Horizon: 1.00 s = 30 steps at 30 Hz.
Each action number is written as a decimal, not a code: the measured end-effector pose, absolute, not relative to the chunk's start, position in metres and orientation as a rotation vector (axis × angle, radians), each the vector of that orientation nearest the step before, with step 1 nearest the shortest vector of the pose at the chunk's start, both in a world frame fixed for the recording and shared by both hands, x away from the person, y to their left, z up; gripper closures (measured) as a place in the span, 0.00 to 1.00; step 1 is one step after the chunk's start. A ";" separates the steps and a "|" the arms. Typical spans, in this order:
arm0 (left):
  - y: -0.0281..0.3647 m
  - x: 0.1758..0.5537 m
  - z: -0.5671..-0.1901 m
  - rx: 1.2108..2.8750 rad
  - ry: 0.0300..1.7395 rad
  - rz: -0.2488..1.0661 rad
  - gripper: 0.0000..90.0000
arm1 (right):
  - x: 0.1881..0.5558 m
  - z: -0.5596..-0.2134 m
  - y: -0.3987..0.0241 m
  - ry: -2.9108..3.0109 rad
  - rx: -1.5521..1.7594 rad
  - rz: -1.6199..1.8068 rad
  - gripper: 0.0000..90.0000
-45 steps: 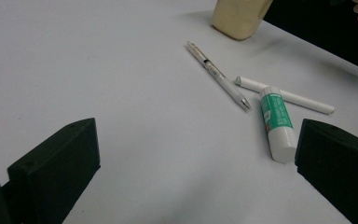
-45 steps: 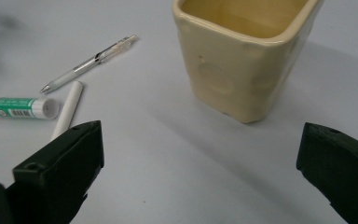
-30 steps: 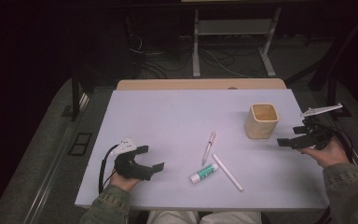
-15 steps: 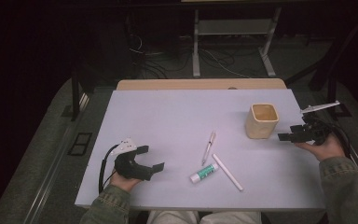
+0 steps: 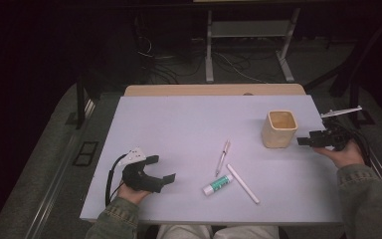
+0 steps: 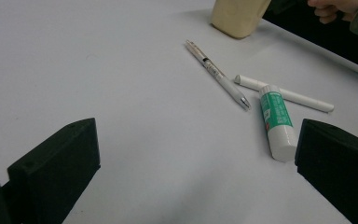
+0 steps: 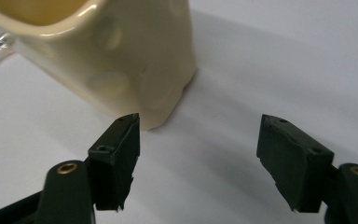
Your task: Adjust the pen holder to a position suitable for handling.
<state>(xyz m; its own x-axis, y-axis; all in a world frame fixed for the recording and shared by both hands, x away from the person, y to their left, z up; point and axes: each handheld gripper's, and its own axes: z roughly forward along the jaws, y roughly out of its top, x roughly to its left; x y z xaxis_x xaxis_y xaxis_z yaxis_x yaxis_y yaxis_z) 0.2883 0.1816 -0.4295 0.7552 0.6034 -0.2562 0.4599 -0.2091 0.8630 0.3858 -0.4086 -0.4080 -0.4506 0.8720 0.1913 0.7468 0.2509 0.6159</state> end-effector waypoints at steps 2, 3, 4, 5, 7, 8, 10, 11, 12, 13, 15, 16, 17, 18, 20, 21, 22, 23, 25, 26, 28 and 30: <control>0.182 0.288 -0.430 1.852 0.820 0.162 0.00 | 0.388 -0.409 -0.409 2.318 1.539 0.975 0.37; 0.182 0.288 -0.430 1.852 0.820 0.162 0.00 | 0.389 -0.411 -0.410 2.318 1.535 0.977 0.39; 0.182 0.288 -0.430 1.851 0.819 0.162 0.00 | 0.389 -0.411 -0.410 2.315 1.536 0.974 0.41; 0.182 0.289 -0.430 1.852 0.819 0.161 0.00 | 0.390 -0.412 -0.410 2.311 1.542 0.975 0.43; 0.182 0.289 -0.430 1.852 0.819 0.161 0.00 | 0.391 -0.413 -0.410 2.304 1.544 0.973 0.47; 0.182 0.289 -0.430 1.851 0.819 0.161 0.00 | 0.391 -0.413 -0.409 2.299 1.549 0.969 0.49; 0.182 0.289 -0.430 1.852 0.819 0.161 0.00 | 0.393 -0.414 -0.408 2.291 1.551 0.966 0.52; 0.181 0.288 -0.430 1.852 0.819 0.161 0.00 | 0.393 -0.414 -0.407 2.285 1.554 0.961 0.55; 0.181 0.288 -0.430 1.851 0.820 0.160 0.00 | 0.394 -0.415 -0.407 2.282 1.561 0.962 0.57; 0.181 0.288 -0.430 1.852 0.820 0.160 0.00 | 0.395 -0.415 -0.406 2.279 1.563 0.964 0.60; 0.182 0.288 -0.430 1.851 0.820 0.159 0.00 | 0.396 -0.417 -0.404 2.276 1.572 0.959 0.67; 0.182 0.288 -0.430 1.853 0.821 0.158 0.00 | 0.397 -0.418 -0.403 2.278 1.575 0.962 0.70; 0.182 0.289 -0.430 1.853 0.822 0.157 0.00 | 0.398 -0.418 -0.402 2.278 1.574 0.956 0.75; 0.182 0.289 -0.430 1.854 0.822 0.157 0.00 | 0.398 -0.419 -0.401 2.274 1.584 0.954 0.78; 0.182 0.289 -0.430 1.852 0.823 0.156 0.00 | 0.400 -0.421 -0.399 2.273 1.583 0.958 0.86; 0.182 0.289 -0.430 1.853 0.823 0.156 0.00 | 0.401 -0.421 -0.399 2.273 1.585 0.960 0.90; 0.182 0.289 -0.430 1.854 0.823 0.154 0.00 | 0.402 -0.422 -0.398 2.271 1.592 0.968 0.93; 0.181 0.289 -0.430 1.854 0.823 0.154 0.00 | 0.403 -0.424 -0.397 2.274 1.595 0.971 0.96; 0.181 0.289 -0.430 1.855 0.821 0.153 0.00 | 0.406 -0.426 -0.396 2.269 1.605 0.991 0.99; 0.182 0.289 -0.430 1.855 0.822 0.153 0.00 | 0.408 -0.428 -0.396 2.269 1.615 1.006 0.99; 0.182 0.289 -0.430 1.854 0.825 0.156 0.00 | 0.411 -0.431 -0.394 2.271 1.618 1.028 0.99; 0.182 0.289 -0.430 1.847 0.826 0.156 0.00 | 0.414 -0.434 -0.392 2.279 1.631 1.024 0.99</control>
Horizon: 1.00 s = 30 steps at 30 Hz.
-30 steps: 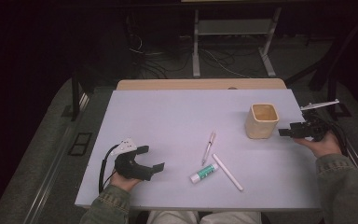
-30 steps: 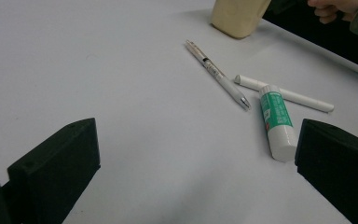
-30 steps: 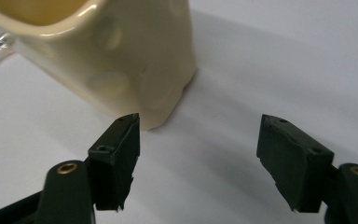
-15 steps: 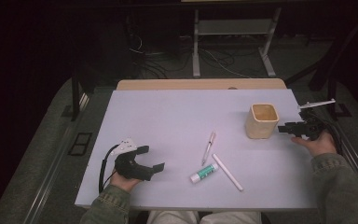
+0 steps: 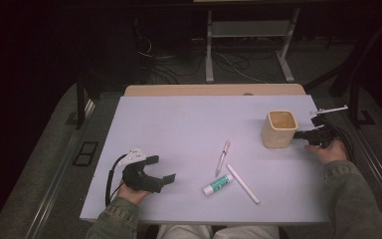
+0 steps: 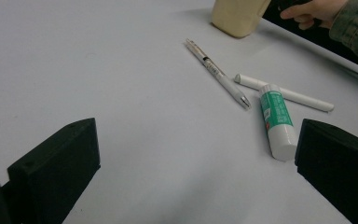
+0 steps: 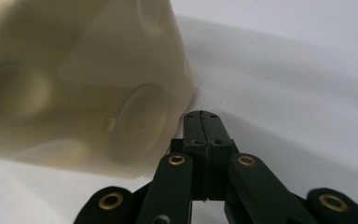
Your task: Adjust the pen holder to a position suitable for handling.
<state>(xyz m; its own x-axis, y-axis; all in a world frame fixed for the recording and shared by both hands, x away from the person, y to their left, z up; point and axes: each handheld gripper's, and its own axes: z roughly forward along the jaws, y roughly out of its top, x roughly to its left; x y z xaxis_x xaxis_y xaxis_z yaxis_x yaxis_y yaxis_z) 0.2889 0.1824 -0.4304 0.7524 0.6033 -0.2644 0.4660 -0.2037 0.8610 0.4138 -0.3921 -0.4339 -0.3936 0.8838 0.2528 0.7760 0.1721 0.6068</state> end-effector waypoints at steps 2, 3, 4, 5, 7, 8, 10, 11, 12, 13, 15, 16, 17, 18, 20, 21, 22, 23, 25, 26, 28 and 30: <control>0.183 0.289 -0.430 1.847 0.827 0.155 0.00 | 0.416 -0.438 -0.392 2.271 1.641 1.028 0.99; 0.183 0.289 -0.431 1.847 0.827 0.154 0.00 | 0.417 -0.439 -0.392 2.271 1.651 1.024 0.99; 0.183 0.289 -0.431 1.848 0.826 0.154 0.00 | 0.419 -0.441 -0.392 2.271 1.648 1.022 0.99; 0.182 0.289 -0.431 1.849 0.825 0.155 0.00 | 0.419 -0.443 -0.391 2.274 1.656 1.018 0.99; 0.182 0.289 -0.430 1.849 0.825 0.154 0.00 | 0.421 -0.446 -0.390 2.282 1.649 1.033 0.99; 0.182 0.289 -0.430 1.849 0.826 0.155 0.00 | 0.421 -0.447 -0.389 2.277 1.656 1.044 0.99; 0.182 0.289 -0.430 1.849 0.826 0.155 0.00 | 0.421 -0.448 -0.388 2.272 1.654 1.066 0.99; 0.182 0.289 -0.430 1.849 0.826 0.155 0.00 | 0.422 -0.448 -0.387 2.269 1.656 1.075 0.99; 0.182 0.289 -0.430 1.849 0.825 0.156 0.00 | 0.422 -0.448 -0.387 2.264 1.660 1.087 0.99; 0.183 0.289 -0.430 1.852 0.825 0.155 0.00 | 0.422 -0.448 -0.386 2.257 1.667 1.092 0.99; 0.182 0.289 -0.430 1.849 0.825 0.155 0.00 | 0.422 -0.449 -0.387 2.256 1.669 1.101 0.99; 0.182 0.289 -0.431 1.849 0.825 0.154 0.00 | 0.422 -0.449 -0.387 2.255 1.678 1.099 0.99; 0.182 0.289 -0.431 1.849 0.825 0.154 0.00 | 0.422 -0.450 -0.387 2.257 1.683 1.093 0.99; 0.182 0.289 -0.430 1.853 0.826 0.153 0.00 | 0.422 -0.450 -0.386 2.256 1.687 1.088 0.99; 0.182 0.289 -0.430 1.855 0.824 0.153 0.00 | 0.422 -0.450 -0.386 2.255 1.698 1.084 0.99; 0.182 0.289 -0.430 1.854 0.824 0.153 0.00 | 0.422 -0.450 -0.385 2.254 1.698 1.081 0.99; 0.181 0.289 -0.430 1.853 0.824 0.153 0.00 | 0.422 -0.450 -0.385 2.254 1.688 1.078 0.99; 0.181 0.289 -0.430 1.854 0.824 0.153 0.00 | 0.422 -0.449 -0.385 2.253 1.686 1.072 0.99; 0.181 0.289 -0.430 1.854 0.823 0.153 0.00 | 0.421 -0.449 -0.384 2.251 1.688 1.070 0.99; 0.182 0.289 -0.430 1.855 0.822 0.153 0.00 | 0.421 -0.449 -0.385 2.251 1.690 1.073 0.99; 0.182 0.289 -0.430 1.855 0.822 0.155 0.00 | 0.420 -0.448 -0.385 2.252 1.697 1.077 0.99; 0.182 0.289 -0.430 1.856 0.823 0.153 0.00 | 0.419 -0.447 -0.385 2.258 1.685 1.068 0.99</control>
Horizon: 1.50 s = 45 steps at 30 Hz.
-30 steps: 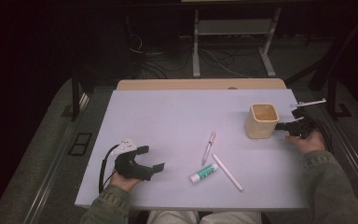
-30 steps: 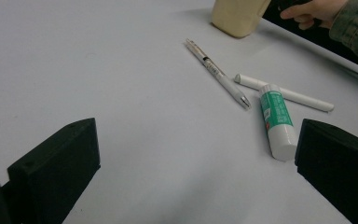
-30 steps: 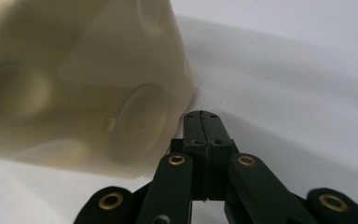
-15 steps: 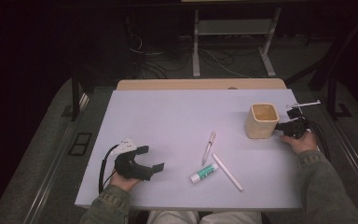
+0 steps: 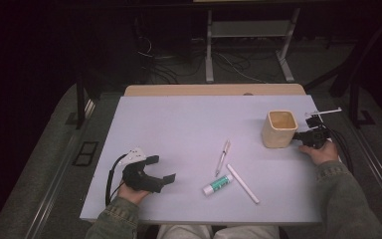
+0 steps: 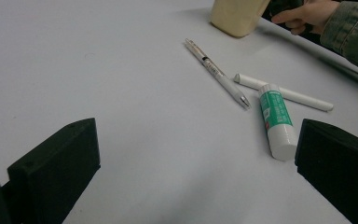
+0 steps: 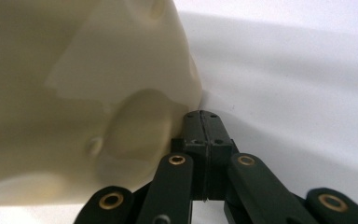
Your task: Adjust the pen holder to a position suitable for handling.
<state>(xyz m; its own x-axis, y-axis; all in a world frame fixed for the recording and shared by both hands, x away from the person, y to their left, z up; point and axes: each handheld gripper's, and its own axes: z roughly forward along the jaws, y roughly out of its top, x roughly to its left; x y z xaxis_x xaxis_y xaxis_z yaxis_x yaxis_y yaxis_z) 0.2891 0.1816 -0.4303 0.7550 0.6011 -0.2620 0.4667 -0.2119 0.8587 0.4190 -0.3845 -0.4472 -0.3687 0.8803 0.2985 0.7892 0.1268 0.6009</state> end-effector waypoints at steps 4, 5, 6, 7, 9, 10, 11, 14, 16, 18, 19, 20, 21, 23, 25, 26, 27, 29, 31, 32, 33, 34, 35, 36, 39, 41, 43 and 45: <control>0.181 0.289 -0.430 1.858 0.820 0.155 0.00 | 0.418 -0.447 -0.384 2.251 1.683 1.068 0.99; 0.181 0.289 -0.430 1.859 0.821 0.154 0.00 | 0.418 -0.447 -0.384 2.250 1.684 1.067 0.99; 0.181 0.289 -0.430 1.861 0.820 0.154 0.00 | 0.418 -0.447 -0.384 2.250 1.686 1.064 0.99; 0.181 0.289 -0.430 1.862 0.820 0.154 0.00 | 0.418 -0.447 -0.383 2.252 1.685 1.062 0.99; 0.181 0.289 -0.430 1.861 0.820 0.155 0.00 | 0.418 -0.446 -0.382 2.260 1.673 1.079 0.99; 0.181 0.289 -0.430 1.859 0.820 0.155 0.00 | 0.418 -0.445 -0.380 2.261 1.672 1.083 1.00; 0.181 0.289 -0.430 1.860 0.819 0.156 0.00 | 0.417 -0.445 -0.378 2.264 1.668 1.086 0.99; 0.181 0.289 -0.430 1.860 0.818 0.158 0.00 | 0.416 -0.445 -0.373 2.266 1.669 1.096 0.99; 0.181 0.289 -0.430 1.860 0.818 0.158 0.00 | 0.414 -0.445 -0.372 2.258 1.681 1.113 1.00; 0.181 0.289 -0.430 1.859 0.819 0.157 0.00 | 0.412 -0.446 -0.369 2.236 1.703 1.116 0.99; 0.181 0.289 -0.430 1.860 0.818 0.157 0.00 | 0.411 -0.446 -0.368 2.233 1.705 1.119 0.99; 0.181 0.289 -0.430 1.861 0.816 0.158 0.00 | 0.411 -0.445 -0.366 2.232 1.715 1.117 0.99; 0.181 0.289 -0.430 1.861 0.815 0.159 0.00 | 0.410 -0.446 -0.365 2.229 1.714 1.118 0.99; 0.181 0.289 -0.430 1.859 0.815 0.160 0.00 | 0.410 -0.446 -0.362 2.226 1.719 1.115 0.99; 0.181 0.289 -0.430 1.859 0.816 0.161 0.00 | 0.408 -0.445 -0.358 2.231 1.721 1.106 1.00; 0.181 0.289 -0.430 1.860 0.816 0.160 0.00 | 0.408 -0.445 -0.356 2.231 1.728 1.102 1.00; 0.181 0.289 -0.430 1.861 0.815 0.160 0.00 | 0.407 -0.445 -0.354 2.245 1.725 1.092 1.00; 0.181 0.288 -0.430 1.862 0.815 0.159 0.00 | 0.406 -0.445 -0.350 2.252 1.724 1.082 0.99; 0.181 0.288 -0.430 1.863 0.816 0.159 0.00 | 0.405 -0.446 -0.347 2.265 1.717 1.070 1.00; 0.181 0.288 -0.430 1.861 0.816 0.160 0.00 | 0.405 -0.446 -0.346 2.269 1.718 1.073 1.00; 0.181 0.288 -0.430 1.861 0.817 0.160 0.00 | 0.404 -0.446 -0.344 2.277 1.714 1.074 1.00; 0.181 0.288 -0.430 1.862 0.816 0.161 0.00 | 0.404 -0.446 -0.343 2.279 1.710 1.074 1.00; 0.181 0.289 -0.430 1.861 0.816 0.161 0.00 | 0.403 -0.446 -0.342 2.282 1.706 1.074 0.99; 0.181 0.289 -0.430 1.862 0.816 0.161 0.00 | 0.403 -0.445 -0.341 2.288 1.712 1.077 1.00; 0.181 0.288 -0.430 1.863 0.816 0.159 0.00 | 0.403 -0.446 -0.337 2.296 1.695 1.079 0.99; 0.181 0.288 -0.430 1.863 0.816 0.160 0.00 | 0.403 -0.446 -0.335 2.299 1.688 1.082 0.99; 0.181 0.288 -0.430 1.861 0.815 0.161 0.00 | 0.404 -0.446 -0.335 2.298 1.689 1.076 0.99; 0.181 0.289 -0.430 1.861 0.816 0.160 0.00 | 0.405 -0.446 -0.334 2.303 1.681 1.075 0.99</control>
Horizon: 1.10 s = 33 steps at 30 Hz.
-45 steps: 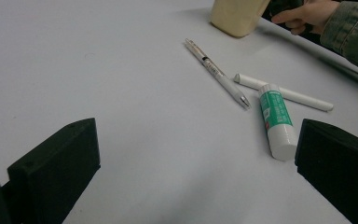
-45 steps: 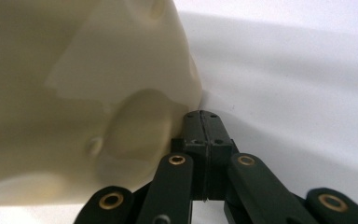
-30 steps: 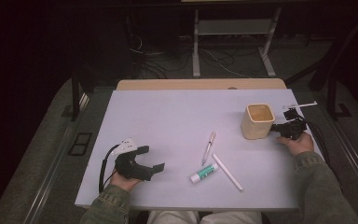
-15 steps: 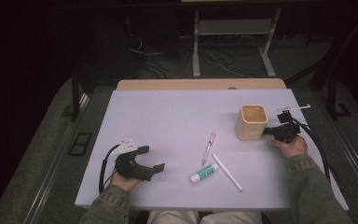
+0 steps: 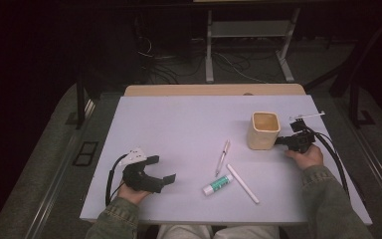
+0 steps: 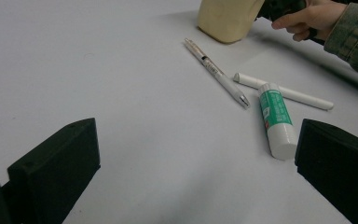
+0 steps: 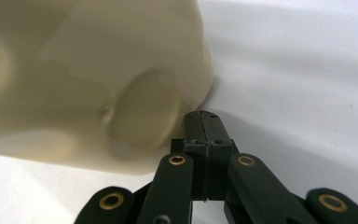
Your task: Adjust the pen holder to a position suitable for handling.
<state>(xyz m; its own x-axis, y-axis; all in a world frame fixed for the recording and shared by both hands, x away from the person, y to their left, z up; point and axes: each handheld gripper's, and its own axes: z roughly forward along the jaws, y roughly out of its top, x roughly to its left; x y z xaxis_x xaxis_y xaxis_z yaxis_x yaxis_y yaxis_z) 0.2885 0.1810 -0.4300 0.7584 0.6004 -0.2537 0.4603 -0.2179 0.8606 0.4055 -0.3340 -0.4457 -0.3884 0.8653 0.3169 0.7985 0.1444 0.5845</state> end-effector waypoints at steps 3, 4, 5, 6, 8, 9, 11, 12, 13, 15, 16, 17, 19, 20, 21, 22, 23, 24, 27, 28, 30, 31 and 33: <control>0.181 0.289 -0.430 1.862 0.816 0.158 0.00 | 0.406 -0.445 -0.332 2.305 1.677 1.072 0.99; 0.181 0.289 -0.430 1.863 0.817 0.158 0.00 | 0.406 -0.445 -0.331 2.308 1.675 1.073 0.99; 0.180 0.289 -0.430 1.862 0.817 0.158 0.00 | 0.407 -0.445 -0.330 2.311 1.673 1.076 0.99; 0.180 0.289 -0.430 1.863 0.816 0.157 0.00 | 0.407 -0.445 -0.329 2.315 1.669 1.076 0.99; 0.181 0.288 -0.430 1.863 0.817 0.159 0.00 | 0.408 -0.446 -0.326 2.323 1.658 1.094 0.99; 0.181 0.288 -0.430 1.862 0.817 0.158 0.00 | 0.408 -0.447 -0.325 2.326 1.654 1.102 0.99; 0.181 0.289 -0.430 1.861 0.816 0.159 0.00 | 0.409 -0.447 -0.321 2.329 1.655 1.106 1.00; 0.181 0.288 -0.430 1.860 0.818 0.158 0.00 | 0.409 -0.447 -0.320 2.333 1.651 1.107 0.99; 0.181 0.289 -0.430 1.861 0.817 0.157 0.00 | 0.410 -0.447 -0.318 2.340 1.642 1.106 0.99; 0.181 0.289 -0.430 1.863 0.815 0.156 0.00 | 0.411 -0.446 -0.315 2.345 1.640 1.099 0.99; 0.181 0.288 -0.430 1.863 0.815 0.156 0.00 | 0.412 -0.446 -0.313 2.353 1.629 1.096 0.99; 0.181 0.289 -0.430 1.863 0.814 0.155 0.00 | 0.412 -0.446 -0.311 2.357 1.630 1.097 0.99; 0.181 0.289 -0.430 1.862 0.814 0.156 0.00 | 0.413 -0.445 -0.308 2.365 1.622 1.097 1.00; 0.181 0.288 -0.430 1.862 0.814 0.156 0.00 | 0.413 -0.445 -0.307 2.368 1.623 1.101 0.99; 0.181 0.289 -0.430 1.862 0.814 0.155 0.00 | 0.414 -0.446 -0.305 2.370 1.618 1.106 0.99; 0.181 0.289 -0.430 1.862 0.815 0.154 0.00 | 0.414 -0.446 -0.303 2.375 1.618 1.107 0.99; 0.181 0.289 -0.430 1.862 0.815 0.154 0.00 | 0.414 -0.446 -0.302 2.376 1.614 1.108 0.99; 0.181 0.289 -0.430 1.864 0.814 0.155 0.00 | 0.414 -0.445 -0.300 2.381 1.610 1.104 0.99; 0.181 0.289 -0.430 1.868 0.811 0.154 0.00 | 0.415 -0.445 -0.296 2.389 1.597 1.104 0.99; 0.181 0.289 -0.430 1.867 0.812 0.154 0.00 | 0.415 -0.445 -0.294 2.390 1.597 1.104 0.99; 0.181 0.288 -0.430 1.866 0.812 0.155 0.00 | 0.416 -0.445 -0.292 2.392 1.593 1.106 0.99; 0.181 0.288 -0.430 1.866 0.812 0.155 0.00 | 0.417 -0.445 -0.291 2.393 1.595 1.105 1.00; 0.181 0.288 -0.430 1.864 0.812 0.155 0.00 | 0.417 -0.445 -0.290 2.393 1.592 1.106 0.99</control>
